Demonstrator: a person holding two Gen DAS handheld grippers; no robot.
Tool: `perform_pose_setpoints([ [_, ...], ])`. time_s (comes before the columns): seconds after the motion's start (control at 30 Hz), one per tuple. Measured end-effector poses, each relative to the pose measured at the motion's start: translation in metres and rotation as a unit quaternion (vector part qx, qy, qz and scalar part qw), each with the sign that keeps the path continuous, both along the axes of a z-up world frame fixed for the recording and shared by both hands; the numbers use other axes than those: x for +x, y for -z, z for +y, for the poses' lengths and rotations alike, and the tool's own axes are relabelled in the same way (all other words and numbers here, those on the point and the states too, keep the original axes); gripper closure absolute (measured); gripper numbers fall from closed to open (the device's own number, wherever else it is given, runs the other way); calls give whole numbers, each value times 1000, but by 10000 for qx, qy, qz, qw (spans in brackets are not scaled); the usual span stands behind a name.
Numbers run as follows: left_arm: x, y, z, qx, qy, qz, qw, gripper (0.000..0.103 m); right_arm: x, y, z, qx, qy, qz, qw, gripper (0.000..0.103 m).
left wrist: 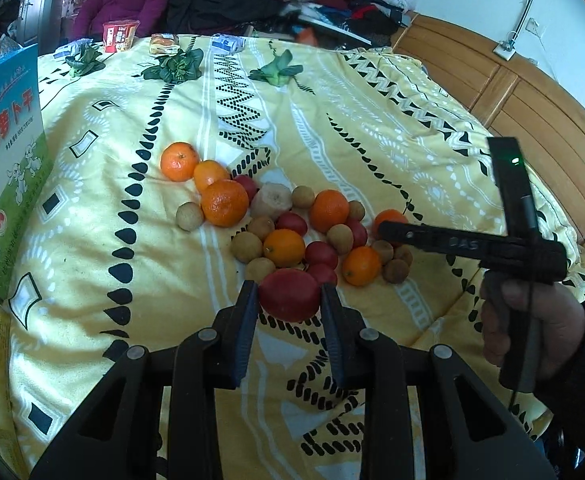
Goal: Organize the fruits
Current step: 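Grasp a red round fruit with the left tool while the right tool grasps a stemmed orange, then carry the red fruit and the orange over to the steel bowl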
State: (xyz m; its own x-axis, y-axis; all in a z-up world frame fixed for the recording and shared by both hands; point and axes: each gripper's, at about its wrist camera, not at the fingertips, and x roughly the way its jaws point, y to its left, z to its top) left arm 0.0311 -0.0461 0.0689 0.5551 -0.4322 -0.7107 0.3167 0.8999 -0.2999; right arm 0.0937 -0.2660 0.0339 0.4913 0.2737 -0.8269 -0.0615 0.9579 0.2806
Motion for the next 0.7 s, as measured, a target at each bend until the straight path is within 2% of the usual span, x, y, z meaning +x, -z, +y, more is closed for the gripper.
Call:
perform_pose_setpoints([
  [0.07,-1,-3,1,-13,-28,-29,10000,71,6,7,-1,-58,-3,103,9999,59],
  [0.17,-2,-8,3,-12,-69,-80,9999,71,4,5,1,-146,-24,75,9999,60],
  [0.3,-7,-18,7,-6,-160,-204,9997,71,-14,-23,13,-577,7,-325,9978,60],
  [0.47,-21,-48,18,-22,-295,-534,9981,71,-44,-67,53,-1361,-210,-885,9865,60],
  [0.7,-50,-101,54,-73,-626,-1108,9918,71,-64,-102,96,-1741,-478,-1290,9751,60],
])
